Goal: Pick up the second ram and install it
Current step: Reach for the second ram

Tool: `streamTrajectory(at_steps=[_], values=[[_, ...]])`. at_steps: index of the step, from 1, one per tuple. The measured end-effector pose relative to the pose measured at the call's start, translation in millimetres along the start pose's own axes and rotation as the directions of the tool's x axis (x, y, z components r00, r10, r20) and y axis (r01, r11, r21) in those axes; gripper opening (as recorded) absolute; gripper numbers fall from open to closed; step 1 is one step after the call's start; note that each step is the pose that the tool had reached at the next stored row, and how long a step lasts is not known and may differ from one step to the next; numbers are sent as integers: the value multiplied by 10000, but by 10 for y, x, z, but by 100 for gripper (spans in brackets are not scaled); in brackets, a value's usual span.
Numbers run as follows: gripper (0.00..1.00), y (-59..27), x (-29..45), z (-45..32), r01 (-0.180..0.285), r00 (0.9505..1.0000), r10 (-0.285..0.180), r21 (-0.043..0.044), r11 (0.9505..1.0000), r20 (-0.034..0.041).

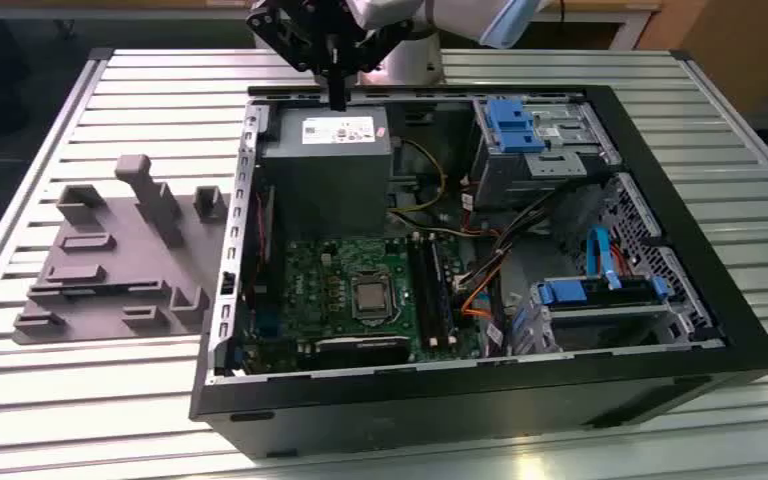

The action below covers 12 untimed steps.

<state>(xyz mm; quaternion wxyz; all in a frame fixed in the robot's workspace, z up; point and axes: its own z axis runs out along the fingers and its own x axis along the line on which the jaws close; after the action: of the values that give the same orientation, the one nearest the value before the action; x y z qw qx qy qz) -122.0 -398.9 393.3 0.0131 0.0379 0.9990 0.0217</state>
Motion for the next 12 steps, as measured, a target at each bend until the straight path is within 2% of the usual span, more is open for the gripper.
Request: streamTrajectory(at_steps=[12], values=[[11,-1,18,0,-2,10000,2,0,10000,1]])
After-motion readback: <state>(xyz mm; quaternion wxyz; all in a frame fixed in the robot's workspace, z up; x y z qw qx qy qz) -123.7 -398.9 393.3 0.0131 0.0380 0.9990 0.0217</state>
